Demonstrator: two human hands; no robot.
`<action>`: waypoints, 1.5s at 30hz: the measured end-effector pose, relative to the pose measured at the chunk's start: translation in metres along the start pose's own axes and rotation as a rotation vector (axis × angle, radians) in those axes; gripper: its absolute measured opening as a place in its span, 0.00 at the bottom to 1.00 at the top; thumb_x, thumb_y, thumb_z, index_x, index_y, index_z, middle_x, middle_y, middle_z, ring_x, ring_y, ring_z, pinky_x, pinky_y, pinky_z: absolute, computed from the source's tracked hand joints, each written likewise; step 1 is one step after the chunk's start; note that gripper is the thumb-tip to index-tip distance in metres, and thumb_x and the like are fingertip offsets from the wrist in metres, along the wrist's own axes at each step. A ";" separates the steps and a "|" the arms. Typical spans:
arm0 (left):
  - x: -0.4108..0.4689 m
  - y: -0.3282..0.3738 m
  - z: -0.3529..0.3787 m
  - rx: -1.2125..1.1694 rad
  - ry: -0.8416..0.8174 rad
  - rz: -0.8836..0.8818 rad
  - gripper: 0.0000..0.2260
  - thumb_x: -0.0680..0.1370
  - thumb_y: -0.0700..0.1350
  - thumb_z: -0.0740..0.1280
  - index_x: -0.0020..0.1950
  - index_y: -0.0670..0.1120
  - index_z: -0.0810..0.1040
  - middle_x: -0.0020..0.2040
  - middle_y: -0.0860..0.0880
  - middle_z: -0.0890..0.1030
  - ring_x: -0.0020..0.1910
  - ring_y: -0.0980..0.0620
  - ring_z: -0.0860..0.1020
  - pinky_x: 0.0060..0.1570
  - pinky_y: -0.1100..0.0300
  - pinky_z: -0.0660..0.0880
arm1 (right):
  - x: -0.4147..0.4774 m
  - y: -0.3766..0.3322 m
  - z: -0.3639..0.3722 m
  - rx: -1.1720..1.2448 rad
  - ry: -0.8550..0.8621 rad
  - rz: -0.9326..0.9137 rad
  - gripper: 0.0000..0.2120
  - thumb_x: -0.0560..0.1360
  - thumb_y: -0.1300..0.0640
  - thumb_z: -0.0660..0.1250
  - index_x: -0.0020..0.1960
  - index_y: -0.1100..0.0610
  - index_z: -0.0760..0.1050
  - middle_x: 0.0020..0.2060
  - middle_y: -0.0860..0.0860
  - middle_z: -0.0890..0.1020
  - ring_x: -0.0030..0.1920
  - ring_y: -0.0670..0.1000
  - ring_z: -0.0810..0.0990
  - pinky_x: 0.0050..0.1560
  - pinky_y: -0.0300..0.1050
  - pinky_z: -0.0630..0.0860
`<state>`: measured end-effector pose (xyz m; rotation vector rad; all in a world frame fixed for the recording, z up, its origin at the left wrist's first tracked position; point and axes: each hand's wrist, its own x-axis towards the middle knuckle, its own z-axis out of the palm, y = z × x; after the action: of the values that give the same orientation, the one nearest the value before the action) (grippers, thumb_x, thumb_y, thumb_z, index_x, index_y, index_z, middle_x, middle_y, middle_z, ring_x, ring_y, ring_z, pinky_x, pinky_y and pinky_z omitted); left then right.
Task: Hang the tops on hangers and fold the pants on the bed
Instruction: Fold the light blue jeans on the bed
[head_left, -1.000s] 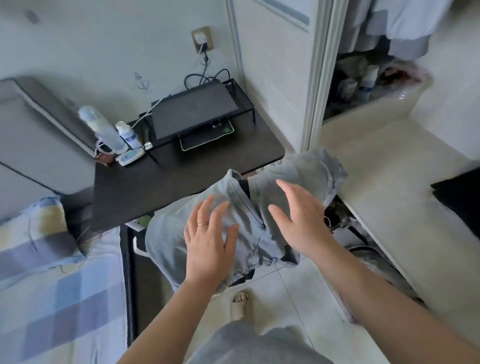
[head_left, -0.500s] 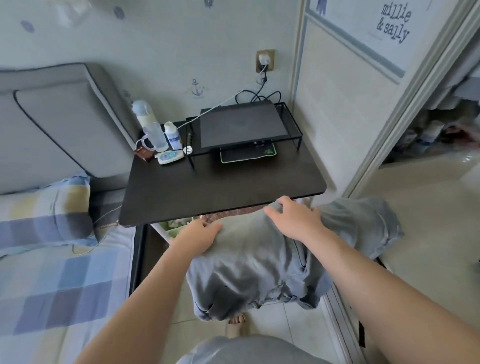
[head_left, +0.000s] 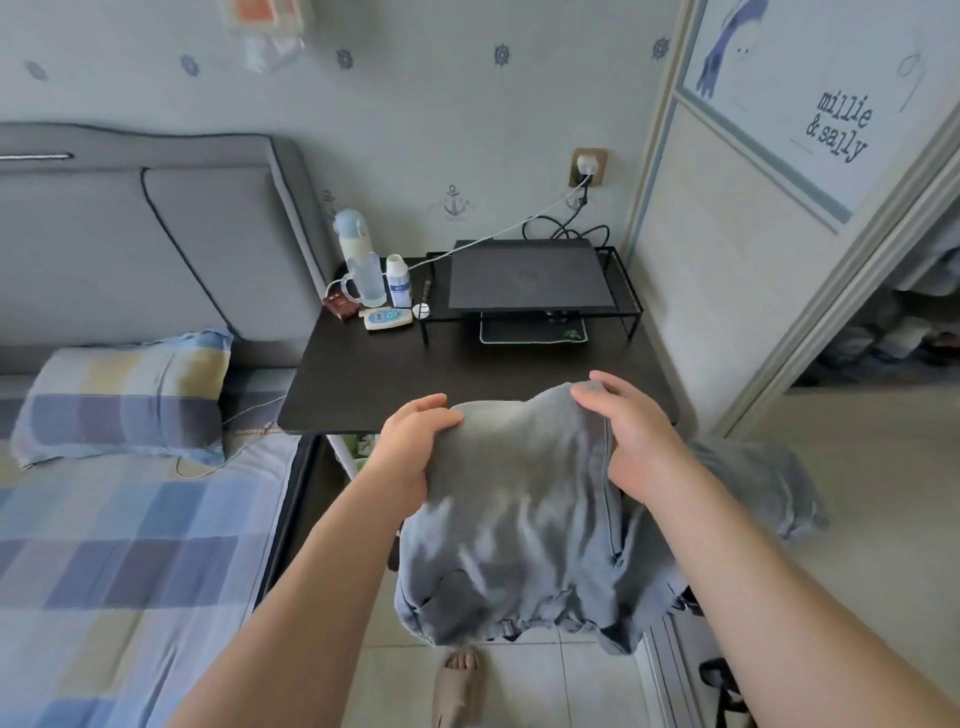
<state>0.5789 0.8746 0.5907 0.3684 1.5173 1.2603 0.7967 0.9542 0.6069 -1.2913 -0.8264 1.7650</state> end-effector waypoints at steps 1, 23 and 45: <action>-0.011 -0.002 -0.004 -0.012 -0.034 -0.027 0.17 0.73 0.46 0.75 0.62 0.48 0.82 0.56 0.45 0.84 0.53 0.46 0.84 0.52 0.52 0.80 | -0.011 0.000 -0.002 0.073 -0.029 0.040 0.26 0.74 0.63 0.73 0.70 0.54 0.72 0.56 0.51 0.81 0.54 0.54 0.83 0.58 0.55 0.79; -0.230 0.057 -0.118 -0.277 0.056 0.710 0.17 0.73 0.42 0.74 0.61 0.53 0.82 0.58 0.45 0.84 0.58 0.47 0.83 0.50 0.57 0.80 | -0.220 -0.061 0.136 -0.115 -0.720 -0.572 0.21 0.68 0.65 0.70 0.57 0.46 0.82 0.48 0.52 0.84 0.49 0.52 0.83 0.54 0.50 0.80; -0.500 0.229 -0.540 -0.037 0.653 1.282 0.15 0.77 0.39 0.70 0.60 0.55 0.82 0.57 0.49 0.84 0.55 0.49 0.82 0.48 0.60 0.79 | -0.487 -0.011 0.582 -0.054 -1.138 -0.925 0.21 0.74 0.69 0.70 0.51 0.43 0.83 0.43 0.45 0.84 0.45 0.47 0.83 0.50 0.45 0.82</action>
<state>0.2220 0.3055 0.9692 1.0821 1.8082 2.5797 0.3263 0.5024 0.9941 0.2799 -1.7093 1.5338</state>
